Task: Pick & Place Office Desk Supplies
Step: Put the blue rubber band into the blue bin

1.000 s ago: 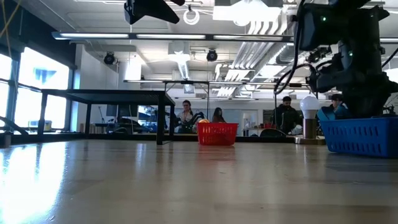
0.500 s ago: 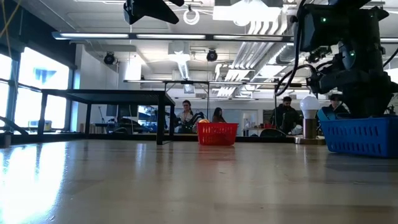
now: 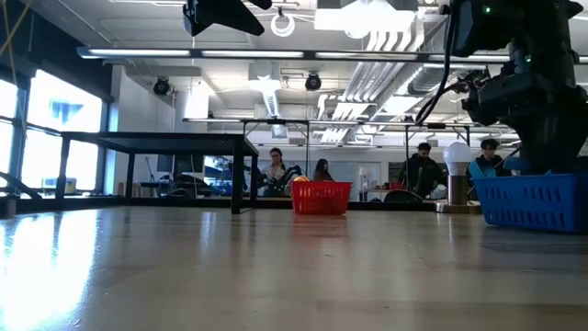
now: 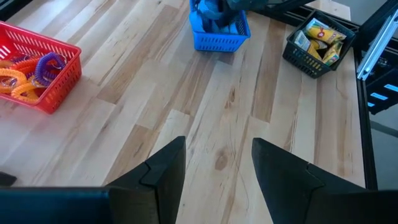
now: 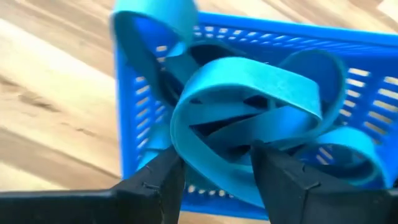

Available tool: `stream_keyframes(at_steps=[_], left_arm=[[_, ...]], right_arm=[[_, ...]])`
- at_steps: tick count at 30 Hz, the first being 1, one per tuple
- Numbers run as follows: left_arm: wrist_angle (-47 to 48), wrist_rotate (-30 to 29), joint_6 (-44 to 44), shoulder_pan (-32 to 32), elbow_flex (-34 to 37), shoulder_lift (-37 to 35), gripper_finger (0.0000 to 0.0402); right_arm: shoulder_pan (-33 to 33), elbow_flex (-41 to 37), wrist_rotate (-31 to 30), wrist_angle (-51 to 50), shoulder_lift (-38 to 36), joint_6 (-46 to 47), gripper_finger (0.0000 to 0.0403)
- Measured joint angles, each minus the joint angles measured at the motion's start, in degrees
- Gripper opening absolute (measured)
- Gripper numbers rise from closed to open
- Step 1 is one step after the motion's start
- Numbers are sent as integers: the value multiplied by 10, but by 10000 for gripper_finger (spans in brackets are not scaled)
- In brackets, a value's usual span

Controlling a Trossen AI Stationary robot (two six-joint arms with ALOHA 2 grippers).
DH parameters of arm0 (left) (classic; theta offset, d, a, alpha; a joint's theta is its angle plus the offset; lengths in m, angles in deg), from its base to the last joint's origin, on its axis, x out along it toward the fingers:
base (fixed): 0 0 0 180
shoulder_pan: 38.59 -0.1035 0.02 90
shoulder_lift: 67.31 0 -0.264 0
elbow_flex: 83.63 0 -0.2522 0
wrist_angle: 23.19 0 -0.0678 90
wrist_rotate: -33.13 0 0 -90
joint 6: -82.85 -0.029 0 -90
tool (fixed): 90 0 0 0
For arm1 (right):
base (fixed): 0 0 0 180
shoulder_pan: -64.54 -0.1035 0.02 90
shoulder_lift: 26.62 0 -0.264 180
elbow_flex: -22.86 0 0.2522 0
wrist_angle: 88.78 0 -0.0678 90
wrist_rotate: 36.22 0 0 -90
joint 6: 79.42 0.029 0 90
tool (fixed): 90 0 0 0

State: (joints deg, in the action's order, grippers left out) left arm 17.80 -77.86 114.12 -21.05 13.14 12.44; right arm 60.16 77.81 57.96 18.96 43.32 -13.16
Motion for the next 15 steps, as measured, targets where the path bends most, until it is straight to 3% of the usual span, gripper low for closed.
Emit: stream_keyframes(at_steps=[15], left_arm=[[17,0,0,2,0,0,179]], right_arm=[[5,0,52,17,-20,-25,166]])
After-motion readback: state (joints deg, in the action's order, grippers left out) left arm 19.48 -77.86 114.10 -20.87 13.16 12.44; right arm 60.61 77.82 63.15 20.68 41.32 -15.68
